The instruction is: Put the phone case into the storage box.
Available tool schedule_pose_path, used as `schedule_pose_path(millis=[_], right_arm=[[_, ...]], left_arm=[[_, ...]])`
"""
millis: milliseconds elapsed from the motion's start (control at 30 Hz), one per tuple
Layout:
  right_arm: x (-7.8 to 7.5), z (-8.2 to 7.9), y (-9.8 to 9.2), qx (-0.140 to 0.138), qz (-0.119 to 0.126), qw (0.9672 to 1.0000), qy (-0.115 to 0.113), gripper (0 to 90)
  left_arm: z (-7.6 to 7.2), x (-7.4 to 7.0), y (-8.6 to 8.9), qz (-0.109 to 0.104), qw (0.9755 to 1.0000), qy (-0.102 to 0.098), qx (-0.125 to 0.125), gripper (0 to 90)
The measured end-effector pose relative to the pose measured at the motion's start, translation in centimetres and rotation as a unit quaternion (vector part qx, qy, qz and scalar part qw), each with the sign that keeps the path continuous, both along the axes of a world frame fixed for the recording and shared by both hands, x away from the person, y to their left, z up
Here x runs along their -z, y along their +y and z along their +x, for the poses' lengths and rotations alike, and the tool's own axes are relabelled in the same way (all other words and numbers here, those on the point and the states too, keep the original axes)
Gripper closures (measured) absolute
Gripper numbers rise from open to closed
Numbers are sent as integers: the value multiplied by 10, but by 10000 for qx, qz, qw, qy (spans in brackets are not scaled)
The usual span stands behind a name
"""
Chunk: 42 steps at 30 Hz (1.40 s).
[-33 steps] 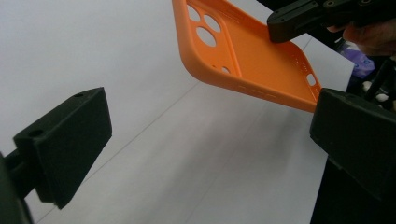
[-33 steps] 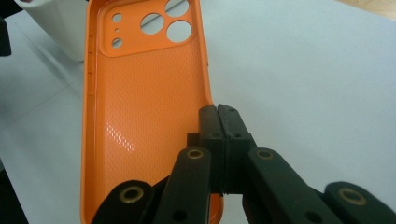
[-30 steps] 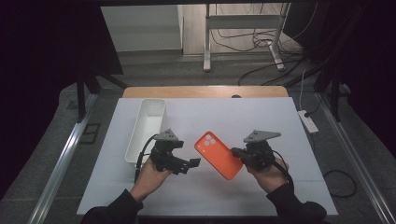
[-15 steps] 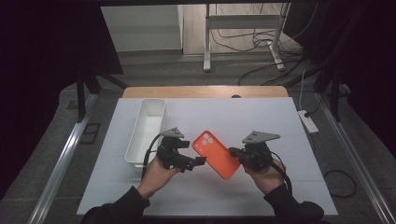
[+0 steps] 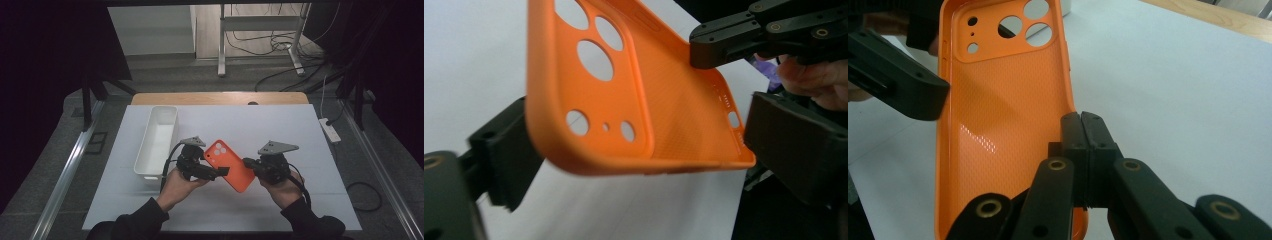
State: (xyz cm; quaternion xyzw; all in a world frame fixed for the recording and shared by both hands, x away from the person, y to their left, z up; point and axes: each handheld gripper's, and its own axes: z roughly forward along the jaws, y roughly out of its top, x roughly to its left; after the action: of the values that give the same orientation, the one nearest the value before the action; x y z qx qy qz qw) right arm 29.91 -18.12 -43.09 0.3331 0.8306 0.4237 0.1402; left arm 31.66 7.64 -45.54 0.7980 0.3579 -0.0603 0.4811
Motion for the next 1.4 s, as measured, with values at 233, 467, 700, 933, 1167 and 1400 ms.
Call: schedule_pose_path(millis=[233,467,700,933,1167,1400], right_arm=[[0,-1,1,-13,25,10000,-46,893],[0,-2,2,-40,47,9999,-83,893],[0,-3,4,-86,23,9999,-147,892],[3,-4,7,-122,-62,9997,-184,889],[3,-4,10,-147,-150,9995,-219,864],[1,-2,7,-66,29,10000,-54,592]], left_arm=[[2,3,-3,-171,9995,221,143,255],[0,4,-3,-260,9993,230,156,420],[0,5,-1,-437,9979,475,99,617],[0,7,3,-852,9933,782,-35,797],[-1,6,3,-910,9920,857,-174,856],[-1,3,4,-757,9941,753,-200,856]])
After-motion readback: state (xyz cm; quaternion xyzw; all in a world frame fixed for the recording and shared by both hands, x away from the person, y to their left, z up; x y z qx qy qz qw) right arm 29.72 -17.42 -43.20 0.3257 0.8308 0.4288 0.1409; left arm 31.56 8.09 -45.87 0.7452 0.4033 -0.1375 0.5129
